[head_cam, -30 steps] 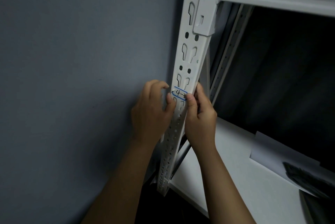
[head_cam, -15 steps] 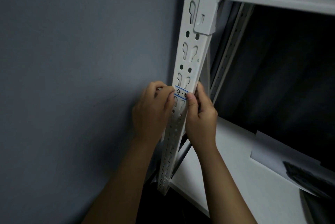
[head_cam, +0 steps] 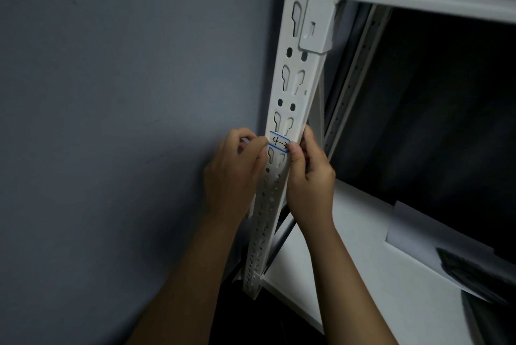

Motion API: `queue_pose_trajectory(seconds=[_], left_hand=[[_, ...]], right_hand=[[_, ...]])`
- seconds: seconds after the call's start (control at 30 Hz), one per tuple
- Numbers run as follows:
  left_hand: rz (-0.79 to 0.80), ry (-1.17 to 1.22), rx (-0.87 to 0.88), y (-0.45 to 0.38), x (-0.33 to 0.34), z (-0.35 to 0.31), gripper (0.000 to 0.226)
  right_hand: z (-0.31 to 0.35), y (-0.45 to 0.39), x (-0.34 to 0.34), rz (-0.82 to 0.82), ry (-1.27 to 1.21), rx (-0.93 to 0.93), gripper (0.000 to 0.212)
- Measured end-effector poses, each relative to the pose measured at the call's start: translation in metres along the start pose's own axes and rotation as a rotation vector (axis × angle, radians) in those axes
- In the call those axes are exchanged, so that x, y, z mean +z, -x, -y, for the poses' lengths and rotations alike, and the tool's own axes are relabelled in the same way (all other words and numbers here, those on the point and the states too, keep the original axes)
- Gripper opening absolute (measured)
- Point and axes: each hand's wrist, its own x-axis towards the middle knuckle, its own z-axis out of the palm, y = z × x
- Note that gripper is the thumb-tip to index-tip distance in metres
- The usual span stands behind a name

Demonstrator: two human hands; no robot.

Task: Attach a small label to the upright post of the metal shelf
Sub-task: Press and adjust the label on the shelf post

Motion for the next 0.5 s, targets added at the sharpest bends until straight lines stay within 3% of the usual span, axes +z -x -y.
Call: queue_pose_trajectory(seconds=[0.33, 0.5], left_hand=[[0.018, -0.026, -0.006, 0.016, 0.006, 0.013, 0.026], [0.037, 0.256, -0.254, 0.000, -0.002, 0.002, 0.017]], right_hand=[[0.000, 0.001, 0.000, 0.004, -0.021, -0.004, 0.042], [0.001, 0.001, -0.001, -0.001, -0.033, 0.000, 0.045]])
